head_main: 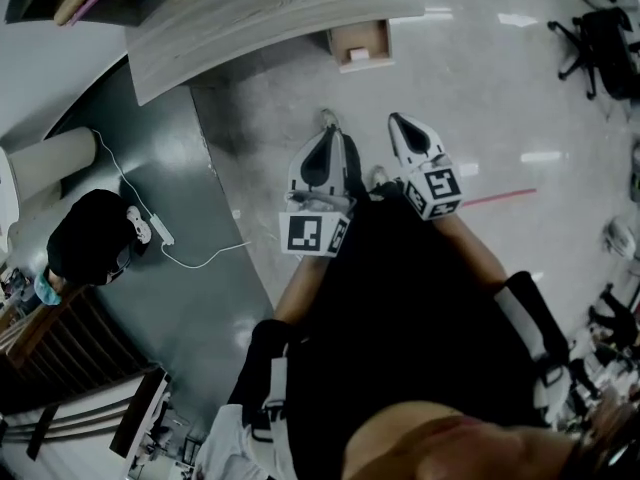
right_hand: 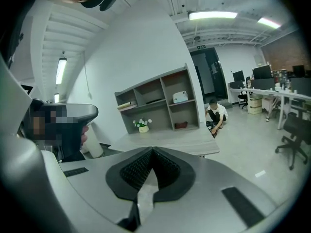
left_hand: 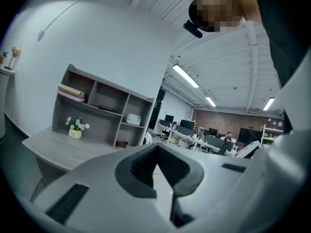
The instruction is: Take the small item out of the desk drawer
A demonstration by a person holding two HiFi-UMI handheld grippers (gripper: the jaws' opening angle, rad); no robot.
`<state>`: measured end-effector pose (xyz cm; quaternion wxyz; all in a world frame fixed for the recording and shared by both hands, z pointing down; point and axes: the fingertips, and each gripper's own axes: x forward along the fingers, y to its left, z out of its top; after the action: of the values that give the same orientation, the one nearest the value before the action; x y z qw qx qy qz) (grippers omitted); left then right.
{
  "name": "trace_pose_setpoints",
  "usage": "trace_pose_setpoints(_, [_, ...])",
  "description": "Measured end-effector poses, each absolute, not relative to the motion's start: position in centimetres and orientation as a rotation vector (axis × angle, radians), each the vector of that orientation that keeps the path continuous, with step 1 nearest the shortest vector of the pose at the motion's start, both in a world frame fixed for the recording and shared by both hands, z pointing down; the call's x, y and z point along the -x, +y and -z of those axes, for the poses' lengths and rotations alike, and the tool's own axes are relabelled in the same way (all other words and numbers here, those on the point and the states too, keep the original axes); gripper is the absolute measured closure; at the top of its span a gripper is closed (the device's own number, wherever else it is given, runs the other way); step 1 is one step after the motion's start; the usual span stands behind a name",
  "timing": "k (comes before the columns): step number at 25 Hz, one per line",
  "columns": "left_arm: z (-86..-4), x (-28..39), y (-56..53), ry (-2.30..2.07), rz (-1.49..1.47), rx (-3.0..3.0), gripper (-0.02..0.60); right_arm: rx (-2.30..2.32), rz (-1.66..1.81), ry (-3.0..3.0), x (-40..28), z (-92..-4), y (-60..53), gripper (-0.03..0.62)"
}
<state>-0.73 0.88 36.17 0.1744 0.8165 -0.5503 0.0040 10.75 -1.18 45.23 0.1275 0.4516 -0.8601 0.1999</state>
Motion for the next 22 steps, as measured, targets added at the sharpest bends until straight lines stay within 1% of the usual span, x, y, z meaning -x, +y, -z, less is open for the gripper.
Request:
trace_pose_setpoints(4, [-35.9, 2.0, -4.4, -1.500, 0.043, -2.302, 0.583, -1.340, -0.600, -2.440, -9.1, -46.4, -5.0, 0.595])
trace_pose_setpoints(8, [-36.5, 3.5, -8.5, -1.433, 0.037, -2.307, 0.583, -1.372, -0.616, -2.382, -7.8, -48.0, -8.7, 0.594])
trace_pose_setpoints(16, [-36.5, 5.0, -13.7, -1.407, 0.035, -2.313, 0.583, -1.401, -0.645, -2.289, -6.6, -50.7, -14.3, 0.591])
trace_pose_setpoints(20, [-37.6, 5.5, -15.2, -1.441, 0.006, -2.302, 0.583, -1.348, -0.691, -2.265, -6.1, -53.2, -16.1, 0.577])
trace_pose_setpoints(21, [-37.8, 5.5, -15.8, -1.460, 0.012, -2.285, 0.583, -1.330, -0.706, -2.255, -6.0, -54.2, -16.5, 0.569])
trace_pose_setpoints(22, [-38.0, 5.6, -16.3, -1.478, 0.012, -2.271, 0.583, -1.308, -0.722, -2.242, -5.9, -55.3, -16.8, 0.548])
